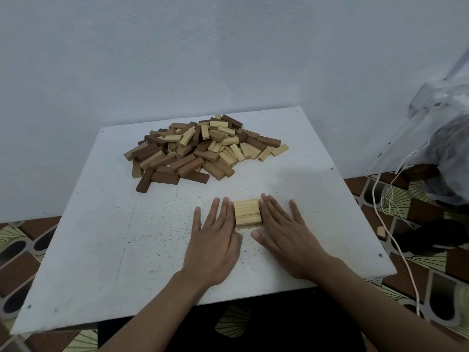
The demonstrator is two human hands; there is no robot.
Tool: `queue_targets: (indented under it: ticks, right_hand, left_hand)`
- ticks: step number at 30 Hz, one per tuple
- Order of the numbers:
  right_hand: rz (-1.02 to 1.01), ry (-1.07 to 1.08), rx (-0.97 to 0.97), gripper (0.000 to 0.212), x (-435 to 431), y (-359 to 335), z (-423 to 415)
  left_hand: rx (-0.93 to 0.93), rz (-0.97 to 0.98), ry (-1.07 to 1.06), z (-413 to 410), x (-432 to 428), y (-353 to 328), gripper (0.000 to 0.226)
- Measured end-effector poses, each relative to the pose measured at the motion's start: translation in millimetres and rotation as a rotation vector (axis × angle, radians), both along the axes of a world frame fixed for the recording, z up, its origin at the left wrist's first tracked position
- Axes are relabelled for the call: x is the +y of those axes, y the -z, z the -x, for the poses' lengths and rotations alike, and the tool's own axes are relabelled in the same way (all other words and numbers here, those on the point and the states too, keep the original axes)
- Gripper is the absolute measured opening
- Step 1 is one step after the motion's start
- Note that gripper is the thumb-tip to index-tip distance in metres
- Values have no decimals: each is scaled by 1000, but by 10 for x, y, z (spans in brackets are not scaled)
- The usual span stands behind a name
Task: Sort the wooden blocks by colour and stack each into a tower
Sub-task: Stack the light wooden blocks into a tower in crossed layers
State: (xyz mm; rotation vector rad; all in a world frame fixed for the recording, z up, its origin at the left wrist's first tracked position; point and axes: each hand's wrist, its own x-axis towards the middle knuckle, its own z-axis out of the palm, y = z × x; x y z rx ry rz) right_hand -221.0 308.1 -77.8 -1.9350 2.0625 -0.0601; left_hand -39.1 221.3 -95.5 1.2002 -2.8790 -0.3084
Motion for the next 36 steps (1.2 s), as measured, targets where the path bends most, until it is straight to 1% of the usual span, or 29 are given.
queue_targets:
  ticks: [1, 2, 3, 4, 5, 6, 7, 8, 9, 11, 12, 14, 17, 20, 24, 26, 28, 30, 34, 36]
  right_hand:
    - [7, -4, -14, 94, 6, 22, 16]
    - [43, -12, -14, 82, 17, 30, 31]
    - [154, -9, -62, 71, 26, 54, 44]
    - [288, -19, -73, 70, 33, 89, 59]
    - [346, 50, -153, 69, 24, 63, 64]
    - [361, 168, -222, 64, -25, 6, 73]
    - [347, 294, -288, 67, -89, -72, 64]
    - [375, 367, -320, 72, -185, -115, 51]
    - [412, 385, -312, 75, -289, -186, 26]
    - [431, 366, -320, 72, -499, -259, 14]
    - [423, 346, -320, 66, -614, -273, 21]
    - [413, 313, -283, 50, -833, -271, 58]
    - [414, 255, -263, 41, -1139, -282, 117]
    - [350, 198, -211, 33, -1378, -229, 207]
    - [332, 190, -110, 33, -1560, -168, 321]
    - [324, 202, -48, 35, -1602, -150, 371]
    - [321, 197, -10, 38, -1614, -133, 418]
    - [334, 193, 2, 37, -1625, -102, 455]
    - [452, 195, -39, 19, -1653, -67, 480]
    - [506, 212, -41, 16, -1646, -66, 483]
  left_hand:
    - [3, -5, 2, -12, -9, -3, 76]
    - [41, -24, 5, -32, -9, -12, 76]
    - [127, -59, 8, -51, -12, -25, 73]
    - [259, -123, -10, -68, -11, -53, 67]
    - [409, -204, -64, -98, -17, -95, 59]
    - [556, -273, -144, -138, -63, -151, 50]
    - [683, -312, -223, -183, -130, -197, 43]
    - [759, -290, -272, -232, -231, -240, 37]
    - [781, -213, -283, -269, -350, -275, 33]
    - [755, -58, -266, -323, -632, -298, 33]
    - [725, -15, -252, -336, -768, -319, 35]
    - [620, 54, -181, -318, -998, -333, 41]
    - [404, 165, -26, -224, -1215, -310, 43]
    - [301, 176, 33, -55, -1342, -329, 38]
    - [179, 181, 56, 258, -1484, -402, 42]
    - [119, 198, 63, 383, -1525, -415, 41]
    - [93, 236, 61, 456, -1529, -418, 36]
    - [128, 266, 33, 494, -1526, -415, 32]
    - [183, 271, 10, 496, -1550, -369, 28]
    - [213, 306, 25, 480, -1563, -329, 30]
